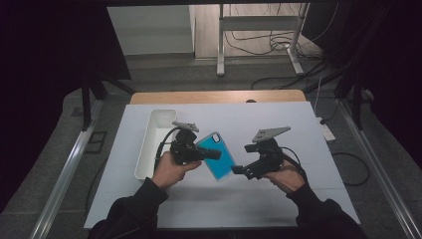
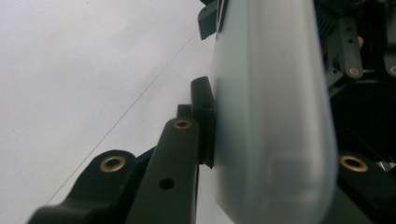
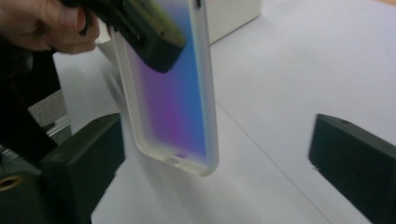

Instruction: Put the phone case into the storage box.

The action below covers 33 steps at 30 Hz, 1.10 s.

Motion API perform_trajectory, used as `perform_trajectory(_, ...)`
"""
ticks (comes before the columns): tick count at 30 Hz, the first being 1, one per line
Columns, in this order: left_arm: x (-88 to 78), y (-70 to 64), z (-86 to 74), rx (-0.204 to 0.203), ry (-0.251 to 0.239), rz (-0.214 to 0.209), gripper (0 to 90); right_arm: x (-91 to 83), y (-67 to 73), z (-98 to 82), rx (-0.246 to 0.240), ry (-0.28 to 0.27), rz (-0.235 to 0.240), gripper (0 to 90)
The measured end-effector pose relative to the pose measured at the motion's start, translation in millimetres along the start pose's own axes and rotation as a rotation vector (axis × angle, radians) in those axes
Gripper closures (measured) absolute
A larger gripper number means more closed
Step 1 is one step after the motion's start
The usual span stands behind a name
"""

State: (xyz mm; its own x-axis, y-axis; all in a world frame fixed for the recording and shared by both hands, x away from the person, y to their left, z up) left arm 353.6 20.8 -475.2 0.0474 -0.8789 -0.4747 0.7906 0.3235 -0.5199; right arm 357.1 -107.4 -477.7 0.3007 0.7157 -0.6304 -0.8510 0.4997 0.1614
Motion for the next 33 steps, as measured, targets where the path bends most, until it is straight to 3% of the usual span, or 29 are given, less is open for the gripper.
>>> perform_trajectory(6,0.0,-3.4,-0.1,0.030,0.014,-0.009,86.2,4.3,4.2,-3.2,-0.039,-0.004,0.042,0.0)
perform_trajectory(13,1.9,-8.2,0.0,0.057,0.026,-0.027,86.2,7.3,9.0,-3.2,-0.041,-0.009,0.074,0.0)
perform_trajectory(24,5.2,-19.6,2.1,0.105,0.038,-0.058,86.1,18.6,24.2,-9.0,-0.034,0.072,0.128,2.2)
perform_trajectory(26,5.3,-20.1,2.2,0.110,0.040,-0.059,86.1,19.2,26.1,-9.2,-0.039,0.077,0.124,6.4)
perform_trajectory(28,6.4,-22.4,2.3,0.123,0.043,-0.065,86.1,19.1,27.3,-9.7,-0.053,0.083,0.125,18.3)
perform_trajectory(33,8.2,-26.1,1.9,0.141,0.052,-0.076,86.1,17.7,30.9,-10.3,-0.059,0.086,0.173,37.4)
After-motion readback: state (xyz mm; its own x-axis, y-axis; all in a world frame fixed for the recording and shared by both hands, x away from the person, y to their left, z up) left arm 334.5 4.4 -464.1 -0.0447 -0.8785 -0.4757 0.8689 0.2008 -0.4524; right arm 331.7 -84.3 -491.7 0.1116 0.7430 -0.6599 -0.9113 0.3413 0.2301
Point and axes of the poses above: each handheld gripper's, and its own axes: x roughly forward along the jaws, z roughly out of its top, y roughly to its left, the point moved 9 cm from there along x, roughly forward along the jaws, and after that the axes turned 3 degrees about -z, right-handed, at the moved point
